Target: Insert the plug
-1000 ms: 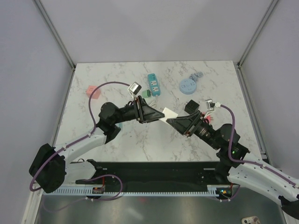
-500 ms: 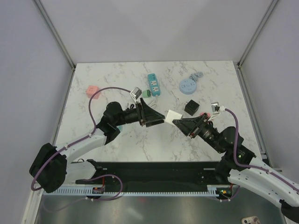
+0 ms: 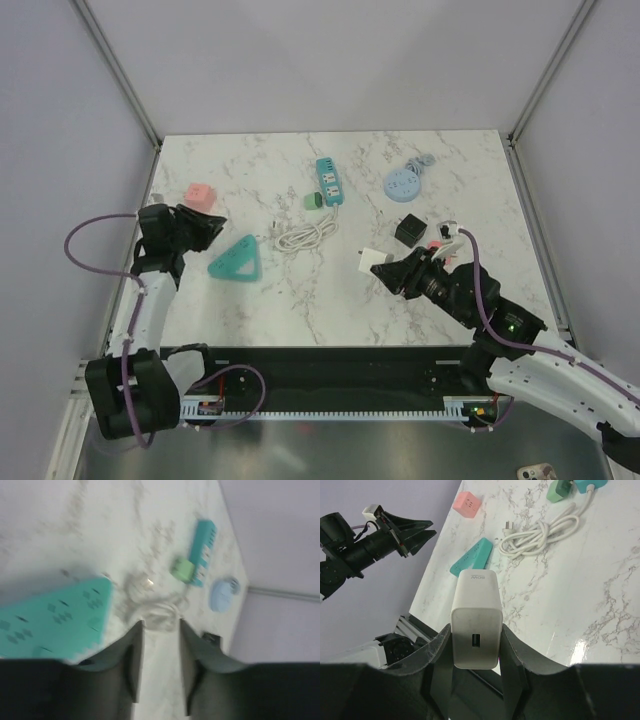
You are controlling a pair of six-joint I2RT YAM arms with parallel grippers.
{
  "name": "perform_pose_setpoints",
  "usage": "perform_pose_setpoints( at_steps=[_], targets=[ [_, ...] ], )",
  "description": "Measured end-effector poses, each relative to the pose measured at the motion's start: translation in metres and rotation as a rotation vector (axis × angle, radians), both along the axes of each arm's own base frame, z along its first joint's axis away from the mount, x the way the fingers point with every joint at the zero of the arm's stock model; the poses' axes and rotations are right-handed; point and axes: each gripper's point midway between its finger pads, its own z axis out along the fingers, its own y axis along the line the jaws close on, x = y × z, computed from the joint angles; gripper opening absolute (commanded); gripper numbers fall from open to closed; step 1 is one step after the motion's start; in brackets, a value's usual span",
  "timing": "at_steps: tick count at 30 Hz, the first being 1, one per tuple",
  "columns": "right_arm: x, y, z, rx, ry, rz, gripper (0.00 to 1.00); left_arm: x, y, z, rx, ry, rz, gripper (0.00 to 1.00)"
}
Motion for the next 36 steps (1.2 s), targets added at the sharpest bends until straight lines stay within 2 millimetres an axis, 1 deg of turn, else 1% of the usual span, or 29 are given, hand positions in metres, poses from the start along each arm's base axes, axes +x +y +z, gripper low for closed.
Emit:
perform_pose_setpoints(
  at_steps=[1, 2, 3, 4, 5, 6, 7, 10, 14, 15, 16, 18, 21, 23, 26, 27, 29, 30, 31, 33, 36],
  targets=[
    [0.000, 0.000, -0.003, -0.011, 0.005, 0.001, 0.00, 0.004, 0.024, -0.011, 0.043, 0.028, 0.073, 0.23],
    [0.000, 0.000, -0.006, -0.017, 0.008, 0.002, 0.00, 0.008, 0.045, -0.025, 0.095, 0.060, 0.126, 0.17],
    [0.000, 0.001, -0.008, -0.022, 0.010, 0.002, 0.00, 0.011, 0.061, -0.041, 0.141, 0.111, 0.159, 0.08],
    [0.000, 0.000, -0.010, -0.027, 0.011, 0.003, 0.00, 0.016, 0.076, -0.054, 0.179, 0.162, 0.183, 0.05],
    [0.000, 0.000, -0.012, -0.032, 0.010, 0.003, 0.00, 0.021, 0.085, -0.065, 0.205, 0.199, 0.188, 0.04],
    [0.001, 0.000, -0.013, -0.037, 0.010, 0.005, 0.00, 0.026, 0.095, -0.079, 0.231, 0.250, 0.185, 0.07],
    [0.001, 0.001, -0.013, -0.042, 0.007, 0.007, 0.00, 0.032, 0.103, -0.092, 0.256, 0.298, 0.176, 0.07],
    [-0.001, 0.003, -0.015, -0.052, 0.005, 0.026, 0.00, 0.042, 0.115, -0.121, 0.309, 0.393, 0.142, 0.04],
    [-0.005, 0.003, -0.013, -0.054, -0.005, 0.048, 0.00, 0.033, 0.122, -0.156, 0.324, 0.504, 0.102, 0.02],
    [-0.006, 0.002, -0.013, -0.055, -0.007, 0.051, 0.00, 0.029, 0.121, -0.164, 0.320, 0.531, 0.093, 0.02],
    [-0.007, 0.001, -0.013, -0.058, -0.010, 0.053, 0.00, 0.028, 0.119, -0.166, 0.307, 0.537, 0.078, 0.02],
    [-0.009, 0.000, -0.015, -0.072, -0.009, 0.061, 0.00, 0.028, 0.117, -0.166, 0.304, 0.535, 0.072, 0.06],
    [-0.010, 0.003, -0.023, -0.136, 0.005, 0.090, 0.00, 0.030, 0.106, -0.165, 0.299, 0.519, 0.031, 0.08],
    [-0.009, 0.007, -0.030, -0.212, 0.030, 0.118, 0.00, 0.032, 0.091, -0.165, 0.278, 0.502, -0.021, 0.04],
    [-0.007, 0.017, -0.036, -0.307, 0.055, 0.178, 0.00, 0.041, 0.073, -0.168, 0.231, 0.486, -0.111, 0.04],
    [-0.007, 0.019, -0.038, -0.337, 0.065, 0.200, 0.00, 0.046, 0.067, -0.168, 0.209, 0.479, -0.143, 0.02],
    [-0.007, 0.022, -0.043, -0.392, 0.081, 0.230, 0.00, 0.061, 0.057, -0.167, 0.180, 0.454, -0.200, 0.02],
    [-0.008, 0.022, -0.045, -0.420, 0.087, 0.240, 0.00, 0.065, 0.052, -0.167, 0.171, 0.441, -0.223, 0.02],
    [-0.007, 0.021, -0.045, -0.438, 0.090, 0.244, 0.00, 0.065, 0.046, -0.167, 0.167, 0.434, -0.243, 0.02],
    [-0.004, 0.020, -0.046, -0.500, 0.108, 0.247, 0.00, 0.059, 0.030, -0.167, 0.168, 0.435, -0.281, 0.03],
    [0.008, 0.021, -0.042, -0.603, 0.128, 0.241, 0.00, 0.037, -0.003, -0.167, 0.184, 0.431, -0.361, 0.03]
  ],
)
